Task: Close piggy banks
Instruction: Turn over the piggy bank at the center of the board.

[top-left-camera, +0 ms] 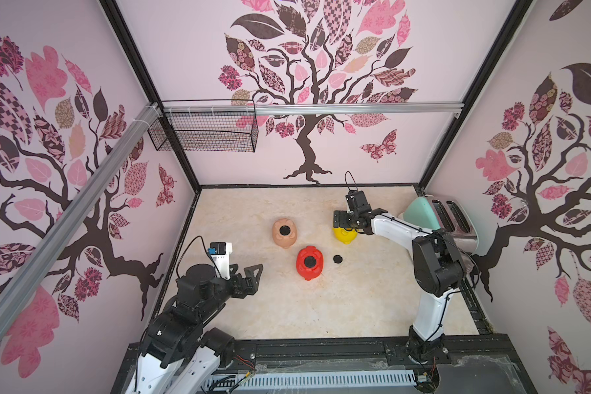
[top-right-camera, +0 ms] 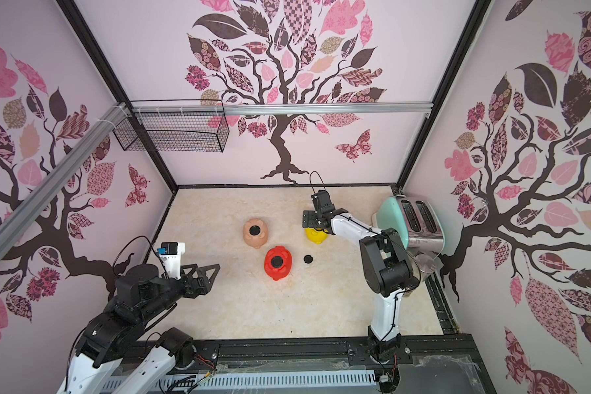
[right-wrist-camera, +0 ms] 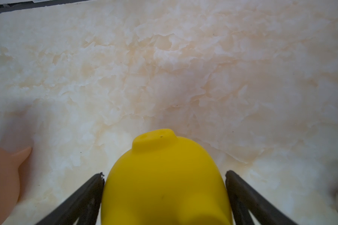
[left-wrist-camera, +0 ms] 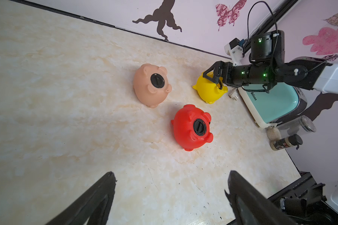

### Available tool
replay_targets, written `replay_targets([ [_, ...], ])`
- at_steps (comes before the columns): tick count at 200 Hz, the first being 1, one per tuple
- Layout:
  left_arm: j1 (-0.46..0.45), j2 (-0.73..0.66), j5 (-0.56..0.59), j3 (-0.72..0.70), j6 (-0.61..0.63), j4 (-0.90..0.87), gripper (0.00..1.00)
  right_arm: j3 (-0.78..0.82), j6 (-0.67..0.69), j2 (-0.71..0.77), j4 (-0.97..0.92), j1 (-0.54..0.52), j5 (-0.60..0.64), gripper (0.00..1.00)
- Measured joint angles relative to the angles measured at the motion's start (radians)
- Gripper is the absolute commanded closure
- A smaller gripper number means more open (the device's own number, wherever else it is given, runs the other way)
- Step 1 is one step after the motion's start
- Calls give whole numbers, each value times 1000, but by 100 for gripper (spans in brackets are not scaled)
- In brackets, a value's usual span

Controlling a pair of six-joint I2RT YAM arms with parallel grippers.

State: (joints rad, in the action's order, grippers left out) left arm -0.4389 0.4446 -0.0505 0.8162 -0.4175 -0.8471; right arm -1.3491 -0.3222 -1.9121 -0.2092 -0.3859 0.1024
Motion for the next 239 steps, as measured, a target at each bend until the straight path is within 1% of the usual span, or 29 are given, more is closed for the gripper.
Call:
replay_targets([
  [48,0,-2,0,0,0,0,8,34,-55,25,11,3,-5,4],
  [99,0,-2,0,0,0,0,8,30,-87,25,2,3,-6,3],
  [169,0,-2,-4,0,0,0,8,-57,-109,-39,-57,-1,0,1],
  [239,0,-2,-3,0,0,0,8,-80,-108,-45,-93,-5,-1,0],
])
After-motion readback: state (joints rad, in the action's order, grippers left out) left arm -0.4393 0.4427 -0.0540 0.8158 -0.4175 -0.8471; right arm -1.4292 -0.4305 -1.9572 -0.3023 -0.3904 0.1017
